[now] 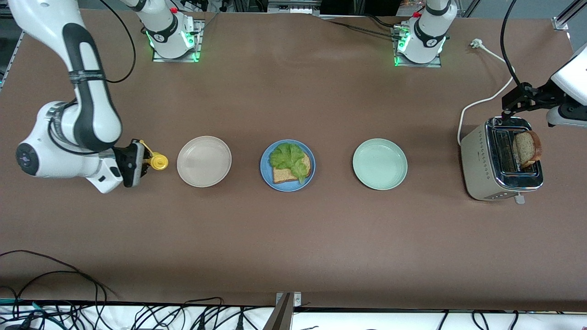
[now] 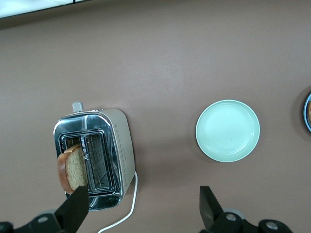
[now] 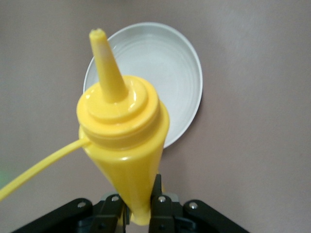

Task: Make sandwich in blue plate with both arms
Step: 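Lift and carry the mustard bottle over the blue plate with the right gripper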

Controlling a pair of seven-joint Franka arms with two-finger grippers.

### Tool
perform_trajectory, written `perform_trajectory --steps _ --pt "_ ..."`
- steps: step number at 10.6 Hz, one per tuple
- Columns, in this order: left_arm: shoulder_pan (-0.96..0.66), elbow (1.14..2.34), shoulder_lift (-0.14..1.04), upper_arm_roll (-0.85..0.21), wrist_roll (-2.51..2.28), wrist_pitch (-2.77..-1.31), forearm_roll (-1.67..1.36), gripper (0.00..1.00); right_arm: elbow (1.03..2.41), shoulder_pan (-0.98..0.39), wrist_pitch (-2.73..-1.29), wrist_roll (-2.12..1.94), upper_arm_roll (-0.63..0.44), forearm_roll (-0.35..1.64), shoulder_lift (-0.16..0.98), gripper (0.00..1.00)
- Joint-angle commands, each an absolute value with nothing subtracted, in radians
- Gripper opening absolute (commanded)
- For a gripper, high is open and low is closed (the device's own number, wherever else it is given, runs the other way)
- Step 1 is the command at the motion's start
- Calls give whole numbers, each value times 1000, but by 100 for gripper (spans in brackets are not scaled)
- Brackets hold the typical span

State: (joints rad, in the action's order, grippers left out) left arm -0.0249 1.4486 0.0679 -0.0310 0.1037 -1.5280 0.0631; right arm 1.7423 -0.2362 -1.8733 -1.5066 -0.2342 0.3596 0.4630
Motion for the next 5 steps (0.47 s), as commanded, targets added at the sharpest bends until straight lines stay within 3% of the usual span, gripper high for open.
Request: perform_trajectory --steps 1,5 --pt "-18 1479 35 -37 114 -1546 94 100 1622 -372 -1858 -1301 -253 232 479 18" --pt "0 1483 38 -31 117 -1542 89 100 1491 -510 -1858 -1074 -245 33 528 18"
